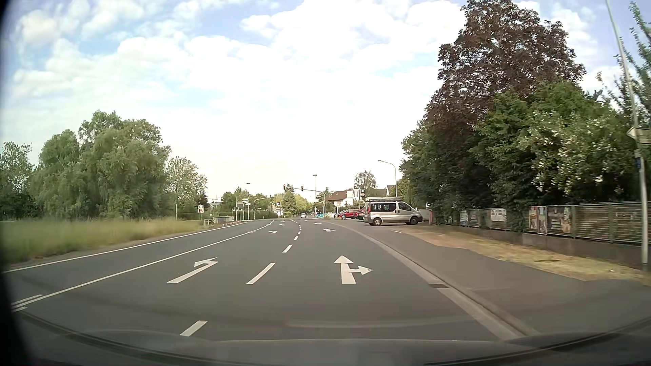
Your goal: Follow the waypoints while adhering to traffic rules and regulations
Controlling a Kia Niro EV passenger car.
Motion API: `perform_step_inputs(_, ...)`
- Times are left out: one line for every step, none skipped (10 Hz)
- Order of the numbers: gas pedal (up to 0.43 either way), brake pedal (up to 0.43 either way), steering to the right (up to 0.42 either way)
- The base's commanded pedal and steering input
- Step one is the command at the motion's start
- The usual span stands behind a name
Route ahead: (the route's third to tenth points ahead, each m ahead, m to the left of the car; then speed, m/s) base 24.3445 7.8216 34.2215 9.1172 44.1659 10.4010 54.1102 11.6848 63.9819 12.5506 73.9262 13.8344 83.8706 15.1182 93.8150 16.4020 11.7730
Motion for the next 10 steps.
perform_step_inputs(0.0,0.03,-0.014)
perform_step_inputs(0.0,0.03,-0.014)
perform_step_inputs(0.0,0.03,-0.014)
perform_step_inputs(0.0,0.037,-0.014)
perform_step_inputs(0.0,0.043,-0.014)
perform_step_inputs(0.0,0.049,-0.014)
perform_step_inputs(0.0,0.055,-0.014)
perform_step_inputs(0.0,0.067,-0.014)
perform_step_inputs(0.0,0.073,-0.014)
perform_step_inputs(0.0,0.079,-0.014)
